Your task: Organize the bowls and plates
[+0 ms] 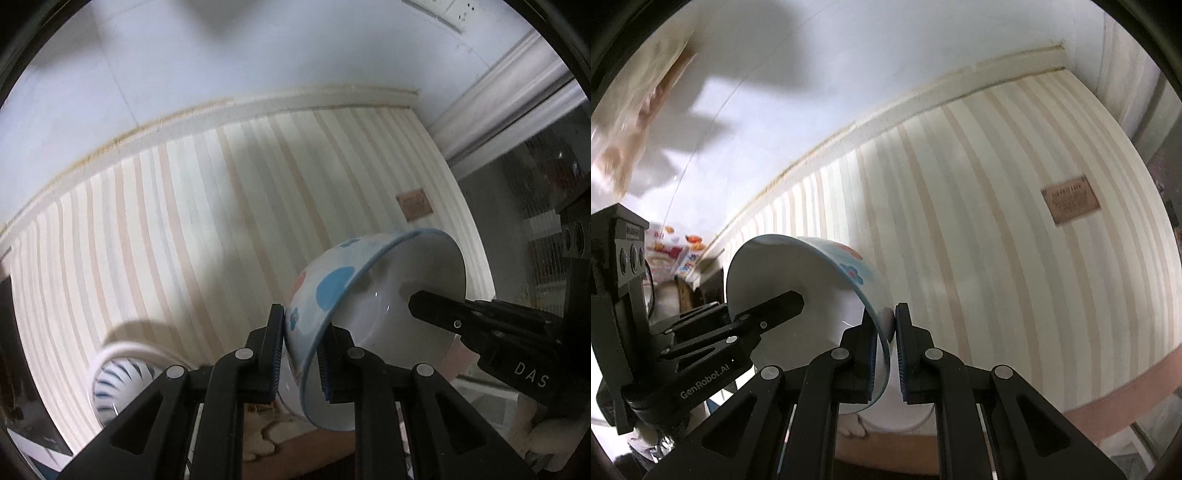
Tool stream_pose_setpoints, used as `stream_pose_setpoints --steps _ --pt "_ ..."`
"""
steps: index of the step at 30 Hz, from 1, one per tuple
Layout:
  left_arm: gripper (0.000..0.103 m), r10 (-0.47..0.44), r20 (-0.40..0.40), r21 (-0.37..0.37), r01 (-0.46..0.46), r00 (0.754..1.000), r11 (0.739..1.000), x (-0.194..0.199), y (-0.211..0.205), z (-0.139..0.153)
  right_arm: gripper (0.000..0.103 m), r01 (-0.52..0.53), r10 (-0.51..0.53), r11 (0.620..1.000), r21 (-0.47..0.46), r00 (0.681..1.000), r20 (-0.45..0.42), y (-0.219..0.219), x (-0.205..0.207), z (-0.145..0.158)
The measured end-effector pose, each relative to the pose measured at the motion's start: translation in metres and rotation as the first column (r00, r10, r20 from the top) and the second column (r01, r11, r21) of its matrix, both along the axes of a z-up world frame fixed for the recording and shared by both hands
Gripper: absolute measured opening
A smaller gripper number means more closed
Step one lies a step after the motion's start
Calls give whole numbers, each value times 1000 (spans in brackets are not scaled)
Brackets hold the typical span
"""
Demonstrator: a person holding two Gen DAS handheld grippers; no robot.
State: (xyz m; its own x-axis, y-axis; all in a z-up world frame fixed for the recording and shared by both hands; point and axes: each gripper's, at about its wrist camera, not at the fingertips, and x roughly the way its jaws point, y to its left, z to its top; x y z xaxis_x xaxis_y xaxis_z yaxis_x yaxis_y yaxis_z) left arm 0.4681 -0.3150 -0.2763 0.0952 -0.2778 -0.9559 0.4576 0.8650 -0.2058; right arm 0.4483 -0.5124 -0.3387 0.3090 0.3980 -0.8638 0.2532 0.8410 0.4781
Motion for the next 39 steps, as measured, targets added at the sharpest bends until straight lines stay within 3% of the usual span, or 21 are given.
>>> stream_pose_setpoints --steps 8,14,27,39 --pt "14 -7 -88 32 10 996 999 -27 6 -39 11 -2 4 1000 28 997 -83 10 -47 -34" --pt "14 -10 -112 59 16 994 998 -35 4 -52 11 -7 12 999 39 991 -134 12 -60 -58" --pt "14 -36 -138 125 53 990 991 -39 -7 -78 12 -14 20 999 36 981 -192 12 -56 -78" --pt "14 -30 -160 129 51 987 990 -39 -8 -84 15 4 5 999 40 974 -224 13 -48 -81"
